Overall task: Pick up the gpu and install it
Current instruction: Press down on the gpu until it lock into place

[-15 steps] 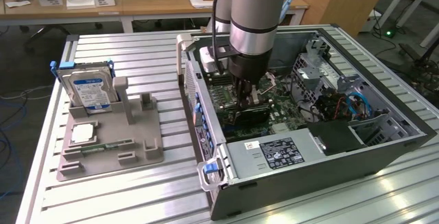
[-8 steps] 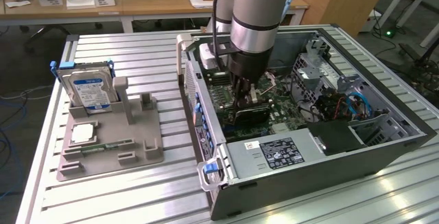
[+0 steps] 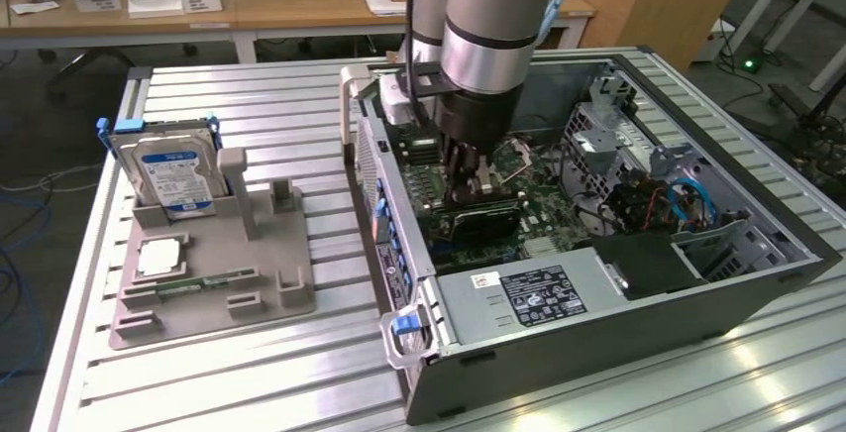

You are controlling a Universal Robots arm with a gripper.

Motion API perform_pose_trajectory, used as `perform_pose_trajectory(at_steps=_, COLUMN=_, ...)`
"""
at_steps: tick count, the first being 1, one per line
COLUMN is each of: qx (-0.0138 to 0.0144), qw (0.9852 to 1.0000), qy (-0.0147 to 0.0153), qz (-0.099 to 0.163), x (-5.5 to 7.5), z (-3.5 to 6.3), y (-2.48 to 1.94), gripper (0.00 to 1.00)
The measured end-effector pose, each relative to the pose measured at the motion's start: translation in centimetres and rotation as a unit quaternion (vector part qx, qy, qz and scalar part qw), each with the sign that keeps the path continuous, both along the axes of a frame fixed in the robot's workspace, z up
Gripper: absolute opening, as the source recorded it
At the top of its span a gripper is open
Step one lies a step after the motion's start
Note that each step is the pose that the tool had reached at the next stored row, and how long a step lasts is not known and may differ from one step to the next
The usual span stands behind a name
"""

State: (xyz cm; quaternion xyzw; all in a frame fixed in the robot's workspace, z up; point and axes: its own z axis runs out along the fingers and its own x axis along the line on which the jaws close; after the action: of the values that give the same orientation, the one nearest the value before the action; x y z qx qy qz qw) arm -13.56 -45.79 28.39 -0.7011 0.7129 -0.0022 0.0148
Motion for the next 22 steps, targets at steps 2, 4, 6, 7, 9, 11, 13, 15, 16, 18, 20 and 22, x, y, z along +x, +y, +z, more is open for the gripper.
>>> perform_pose_trajectory(at_steps=2, qx=-0.0002, qw=1.0000, qy=0.0046, qz=0.000, x=-0.2, z=0.07, y=0.00, gripper=0.11)
perform_pose_trajectory(at_steps=4, qx=-0.0001, qw=1.0000, qy=0.0081, qz=0.000, x=-0.5, z=0.21, y=0.01, gripper=0.11)
perform_pose_trajectory(at_steps=6, qx=-0.0001, qw=0.9999, qy=0.0106, qz=0.000, x=-0.8, z=0.32, y=0.03, gripper=0.11)
perform_pose_trajectory(at_steps=7, qx=-0.0001, qw=0.9999, qy=0.0119, qz=0.000, x=-0.9, z=0.37, y=0.05, gripper=0.11)
perform_pose_trajectory(at_steps=9, qx=-0.0001, qw=0.9999, qy=0.0149, qz=0.000, x=-1.0, z=0.42, y=0.09, gripper=0.11)
perform_pose_trajectory(at_steps=11, qx=-0.0001, qw=0.9998, qy=0.0189, qz=0.000, x=-1.2, z=0.45, y=0.15, gripper=0.11)
perform_pose_trajectory(at_steps=13, qx=-0.0002, qw=0.9997, qy=0.0238, qz=0.000, x=-1.3, z=0.46, y=0.21, gripper=0.11)
perform_pose_trajectory(at_steps=15, qx=-0.0003, qw=0.9996, qy=0.0276, qz=0.000, x=-1.3, z=0.46, y=0.37, gripper=0.11)
perform_pose_trajectory(at_steps=16, qx=-0.0003, qw=0.9996, qy=0.0292, qz=0.000, x=-1.3, z=0.46, y=0.46, gripper=0.11)
perform_pose_trajectory(at_steps=18, qx=-0.0002, qw=0.9995, qy=0.0317, qz=0.000, x=-1.3, z=0.46, y=0.70, gripper=0.11)
perform_pose_trajectory(at_steps=20, qx=-0.0005, qw=0.9995, qy=0.0327, qz=0.000, x=-1.3, z=0.46, y=1.00, gripper=0.11)
perform_pose_trajectory(at_steps=22, qx=-0.0009, qw=0.9995, qy=0.0327, qz=0.000, x=-1.5, z=0.47, y=1.16, gripper=0.11)
